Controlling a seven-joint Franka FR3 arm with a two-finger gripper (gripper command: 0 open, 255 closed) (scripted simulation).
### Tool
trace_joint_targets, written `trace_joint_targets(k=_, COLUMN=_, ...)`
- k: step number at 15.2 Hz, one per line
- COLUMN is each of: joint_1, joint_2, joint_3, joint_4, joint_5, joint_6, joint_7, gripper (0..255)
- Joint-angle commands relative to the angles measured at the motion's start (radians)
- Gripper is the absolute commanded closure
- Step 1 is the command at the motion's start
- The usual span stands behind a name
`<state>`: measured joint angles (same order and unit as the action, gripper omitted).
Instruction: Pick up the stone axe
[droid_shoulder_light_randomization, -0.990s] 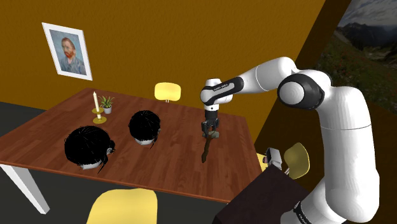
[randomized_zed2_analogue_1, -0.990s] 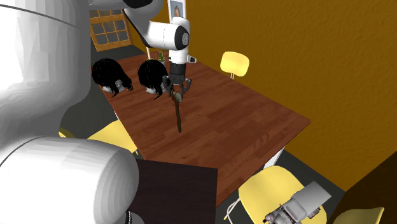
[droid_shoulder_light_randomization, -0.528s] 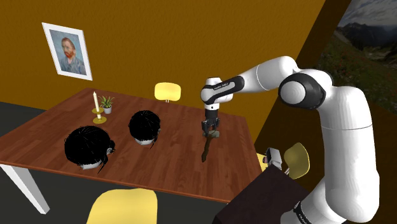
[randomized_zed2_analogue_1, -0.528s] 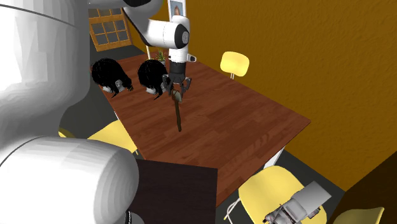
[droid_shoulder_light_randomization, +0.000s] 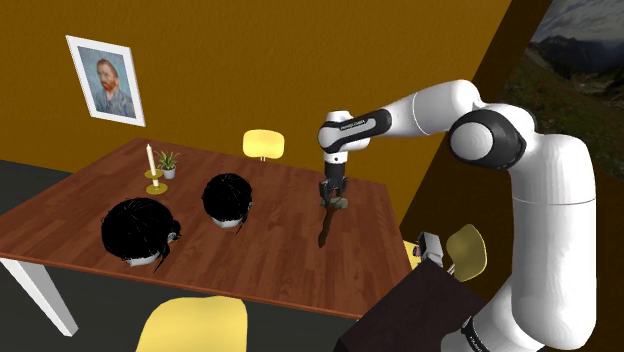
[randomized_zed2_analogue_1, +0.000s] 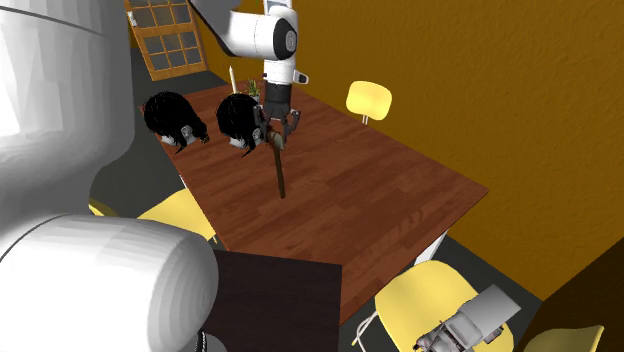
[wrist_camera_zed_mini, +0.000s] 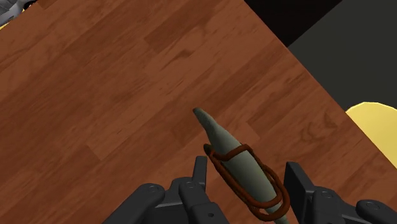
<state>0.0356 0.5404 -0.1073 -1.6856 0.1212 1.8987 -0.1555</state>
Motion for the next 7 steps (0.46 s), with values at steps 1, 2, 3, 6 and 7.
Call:
trace_joint_targets(k=1, joint_1=0.000, joint_2=-0.013, joint_3=-0.001, joint_4=0.009, joint_5=-0.002, joint_6=-0.022, joint_7=0.002, gripper=255)
trace_joint_targets(k=2, joint_1=0.001, joint_2=-0.020, joint_3=-0.001, joint_4=0.013, joint_5=-0.003, joint_6=-0.033, joint_7=0.003, gripper=255)
trace_joint_targets(k=3, joint_1=0.001, joint_2=-0.027, joint_3=-0.002, joint_4=0.016, joint_5=-0.004, joint_6=-0.043, joint_7=0.005, gripper=255)
trace_joint_targets(k=6, joint_1=0.001, joint_2=-0.041, joint_3=-0.003, joint_4=0.024, joint_5=-0.006, joint_6=-0.065, joint_7=0.007, gripper=255)
trace_joint_targets(k=7, joint_1=0.001, joint_2=-0.041, joint_3=-0.003, joint_4=0.024, joint_5=-0.006, joint_6=-0.065, joint_7=0.007, gripper=255)
